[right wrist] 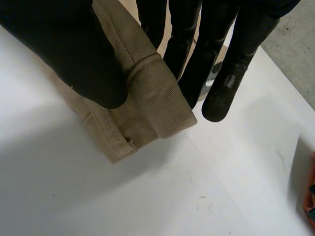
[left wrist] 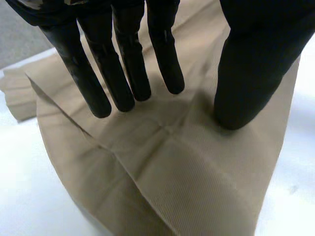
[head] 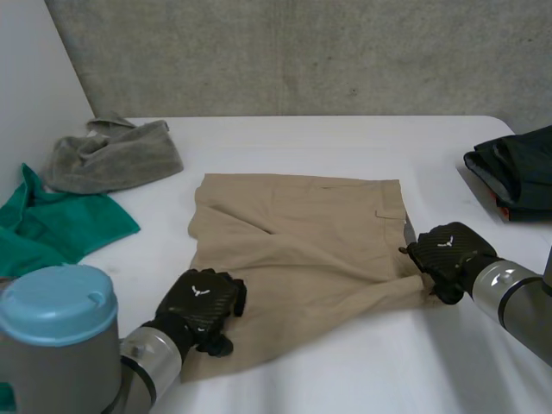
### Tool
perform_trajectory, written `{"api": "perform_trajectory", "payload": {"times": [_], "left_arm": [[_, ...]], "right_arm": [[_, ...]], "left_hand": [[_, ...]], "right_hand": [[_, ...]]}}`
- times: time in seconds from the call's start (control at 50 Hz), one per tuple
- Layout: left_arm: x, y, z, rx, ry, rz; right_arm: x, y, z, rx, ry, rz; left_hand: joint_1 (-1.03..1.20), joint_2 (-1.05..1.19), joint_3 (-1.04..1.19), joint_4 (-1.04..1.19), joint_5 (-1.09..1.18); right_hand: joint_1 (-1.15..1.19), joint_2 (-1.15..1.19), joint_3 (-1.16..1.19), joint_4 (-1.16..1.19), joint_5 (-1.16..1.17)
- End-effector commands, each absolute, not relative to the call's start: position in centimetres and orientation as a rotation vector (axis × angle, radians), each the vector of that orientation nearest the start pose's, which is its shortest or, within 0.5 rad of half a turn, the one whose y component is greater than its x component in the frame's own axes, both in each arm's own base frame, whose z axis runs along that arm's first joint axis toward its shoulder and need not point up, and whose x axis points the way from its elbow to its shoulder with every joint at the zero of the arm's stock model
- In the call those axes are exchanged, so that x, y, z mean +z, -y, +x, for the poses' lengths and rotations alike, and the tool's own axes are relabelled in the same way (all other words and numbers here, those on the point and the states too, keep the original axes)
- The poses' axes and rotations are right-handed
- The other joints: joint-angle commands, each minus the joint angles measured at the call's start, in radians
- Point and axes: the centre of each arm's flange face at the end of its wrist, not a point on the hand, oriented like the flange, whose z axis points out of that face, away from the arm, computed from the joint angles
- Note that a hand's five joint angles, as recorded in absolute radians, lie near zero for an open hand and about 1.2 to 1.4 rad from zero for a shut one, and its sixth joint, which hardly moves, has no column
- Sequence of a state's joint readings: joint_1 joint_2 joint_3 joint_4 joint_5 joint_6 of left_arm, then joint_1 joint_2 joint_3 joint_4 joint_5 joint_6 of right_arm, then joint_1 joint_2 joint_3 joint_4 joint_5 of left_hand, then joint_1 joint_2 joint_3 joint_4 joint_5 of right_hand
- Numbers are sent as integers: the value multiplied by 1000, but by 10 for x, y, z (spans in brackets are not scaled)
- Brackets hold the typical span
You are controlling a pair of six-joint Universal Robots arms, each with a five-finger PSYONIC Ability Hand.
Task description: Fold the laundry.
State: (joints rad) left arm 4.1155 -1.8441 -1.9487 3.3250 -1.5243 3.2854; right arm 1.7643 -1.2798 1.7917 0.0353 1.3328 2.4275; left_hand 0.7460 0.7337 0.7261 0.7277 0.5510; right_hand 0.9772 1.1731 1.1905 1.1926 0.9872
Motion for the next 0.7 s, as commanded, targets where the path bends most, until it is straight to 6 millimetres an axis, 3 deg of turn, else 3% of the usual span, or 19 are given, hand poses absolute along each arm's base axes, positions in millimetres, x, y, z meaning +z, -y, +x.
{"api": "perform_trajectory", "payload": {"times": [0.02,0.16,0.22,0.24,0.28,0.3,0.32,0.44,0.54,0.7], "left_arm": [[133,163,-272,-1731,-2714,1080],[138,164,-271,-1735,-2622,1145],[158,164,-270,-1806,-2515,1182],[173,164,-268,-1858,-2448,1188],[183,165,-267,-1899,-2408,1182],[187,165,-267,-1913,-2392,1189],[190,166,-267,-1923,-2377,1191],[196,171,-270,-1946,-2365,1178],[190,196,-276,-1923,-2375,1144],[175,230,-280,-1816,-2441,1103]], "right_arm": [[164,252,204,-1594,-2406,-1375],[178,244,204,-1553,-2394,-1443],[186,237,203,-1509,-2382,-1549],[189,232,203,-1472,-2375,-1601],[191,229,203,-1442,-2361,-1648],[191,227,203,-1425,-2350,-1657],[190,226,204,-1422,-2342,-1655],[193,226,206,-1499,-2328,-1534],[210,214,203,-1602,-2297,-1402],[224,191,198,-1585,-2268,-1274]], "left_hand": [[606,618,626,624,626],[650,663,670,669,671],[650,663,670,669,671],[650,663,670,669,671],[650,663,670,669,671],[650,663,670,669,671],[650,663,670,669,671],[650,663,670,669,671],[650,663,670,669,671],[650,663,670,669,671]], "right_hand": [[419,223,206,204,235],[419,223,206,204,235],[419,223,206,204,235],[419,223,206,204,235],[105,-91,-109,-111,-80],[-292,-488,-505,-508,-477],[-325,-521,-539,-541,-510],[-337,-533,-551,-553,-522],[-317,-513,-530,-532,-501],[-111,-307,-325,-327,-296]]}}
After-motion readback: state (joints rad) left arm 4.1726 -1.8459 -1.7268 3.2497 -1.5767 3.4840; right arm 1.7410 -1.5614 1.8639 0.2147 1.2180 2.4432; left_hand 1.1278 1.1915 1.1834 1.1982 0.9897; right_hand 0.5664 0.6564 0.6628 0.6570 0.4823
